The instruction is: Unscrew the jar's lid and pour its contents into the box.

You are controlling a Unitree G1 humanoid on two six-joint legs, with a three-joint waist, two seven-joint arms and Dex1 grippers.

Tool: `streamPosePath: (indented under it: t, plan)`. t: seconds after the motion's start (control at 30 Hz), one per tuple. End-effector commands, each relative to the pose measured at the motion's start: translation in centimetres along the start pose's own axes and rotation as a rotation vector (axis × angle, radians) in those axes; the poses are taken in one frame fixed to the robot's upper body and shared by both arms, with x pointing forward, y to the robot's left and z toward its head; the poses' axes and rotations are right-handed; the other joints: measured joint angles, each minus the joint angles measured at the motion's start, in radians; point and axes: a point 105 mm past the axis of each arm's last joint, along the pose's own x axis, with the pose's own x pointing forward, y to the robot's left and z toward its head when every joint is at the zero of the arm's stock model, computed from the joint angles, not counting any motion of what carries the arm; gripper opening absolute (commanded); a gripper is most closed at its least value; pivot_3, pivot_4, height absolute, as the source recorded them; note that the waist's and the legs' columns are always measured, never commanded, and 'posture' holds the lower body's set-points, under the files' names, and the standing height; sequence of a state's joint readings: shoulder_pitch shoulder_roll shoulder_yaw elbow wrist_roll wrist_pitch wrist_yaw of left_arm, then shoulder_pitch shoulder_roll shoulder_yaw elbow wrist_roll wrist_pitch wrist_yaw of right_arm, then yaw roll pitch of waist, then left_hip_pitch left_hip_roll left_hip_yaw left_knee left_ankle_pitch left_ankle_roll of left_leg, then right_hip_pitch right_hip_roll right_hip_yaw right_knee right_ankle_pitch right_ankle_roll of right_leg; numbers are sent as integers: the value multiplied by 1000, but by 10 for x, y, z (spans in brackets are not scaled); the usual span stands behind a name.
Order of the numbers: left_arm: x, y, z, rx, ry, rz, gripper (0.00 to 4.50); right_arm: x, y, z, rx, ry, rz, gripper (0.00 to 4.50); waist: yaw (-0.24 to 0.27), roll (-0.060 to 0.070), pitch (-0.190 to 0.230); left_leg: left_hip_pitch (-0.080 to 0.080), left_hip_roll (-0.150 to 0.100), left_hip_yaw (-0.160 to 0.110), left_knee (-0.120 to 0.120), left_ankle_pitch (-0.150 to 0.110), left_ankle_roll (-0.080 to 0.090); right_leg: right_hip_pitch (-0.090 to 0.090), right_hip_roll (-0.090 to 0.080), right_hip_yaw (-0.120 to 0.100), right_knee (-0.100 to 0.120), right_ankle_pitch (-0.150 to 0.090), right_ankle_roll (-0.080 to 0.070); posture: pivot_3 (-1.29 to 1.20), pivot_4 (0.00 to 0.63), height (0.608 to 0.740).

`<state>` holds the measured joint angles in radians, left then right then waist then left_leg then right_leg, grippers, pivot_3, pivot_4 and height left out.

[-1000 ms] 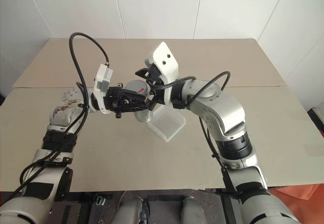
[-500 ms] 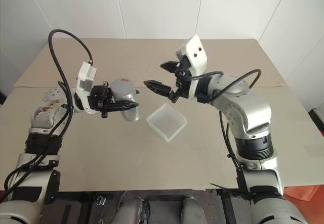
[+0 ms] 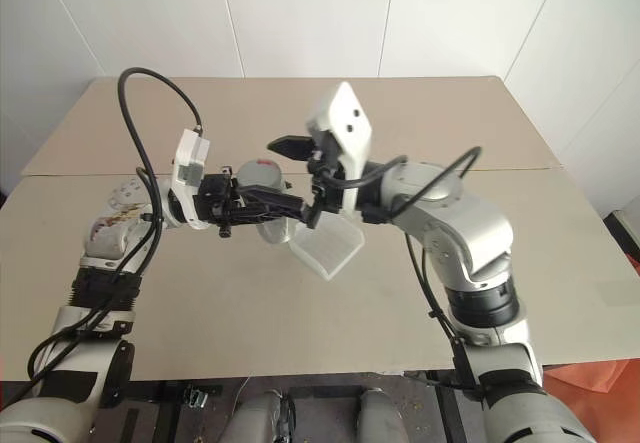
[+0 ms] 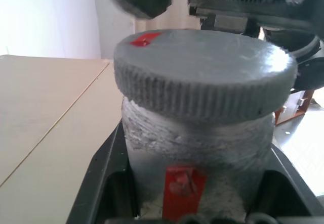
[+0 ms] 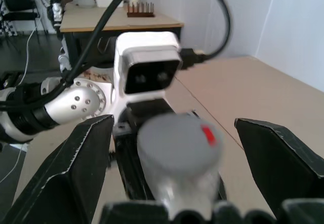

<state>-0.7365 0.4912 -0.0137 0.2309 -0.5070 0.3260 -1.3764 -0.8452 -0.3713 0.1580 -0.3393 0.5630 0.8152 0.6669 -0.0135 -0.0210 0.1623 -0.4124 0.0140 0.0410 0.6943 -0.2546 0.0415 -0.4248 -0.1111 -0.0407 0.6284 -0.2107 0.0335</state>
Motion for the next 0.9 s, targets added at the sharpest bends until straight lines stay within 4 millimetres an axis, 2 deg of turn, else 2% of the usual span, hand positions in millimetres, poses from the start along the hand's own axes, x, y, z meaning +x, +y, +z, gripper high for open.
streamPosePath:
  t: [0.03,0.2,0.37,0.53,0.7,0.9]
  plan:
    - [2,1,13,62,-12,-8,1956,7,-9,7,-55,-5,-52,4460,0,0,0,0,0,0,0,0,0,0,0,0,0,0,0,0,150,740]
    - [0,1,14,65,-11,-6,1956,6,-15,5,-55,1,-78,4460,3,0,0,-1,0,0,0,0,0,0,0,0,-1,0,0,0,150,740]
    - [-7,1,15,68,1,6,1956,-16,-24,5,-49,3,-109,4460,2,0,0,-1,0,0,0,0,0,0,0,0,-1,0,0,0,150,740]
    - [-10,1,15,70,9,8,1956,-31,-24,5,-54,3,-109,4460,2,0,0,-1,0,0,0,0,0,0,0,0,-1,0,0,0,150,740]
    - [-10,1,16,71,11,5,1956,-33,-15,6,-54,-6,-60,4460,2,0,0,-1,0,0,0,0,0,0,0,0,-1,0,0,0,150,740]
    - [-8,1,14,70,10,2,1956,-31,9,5,-80,-19,71,4460,2,0,0,-1,0,0,0,0,0,0,0,0,-1,0,0,0,150,740]
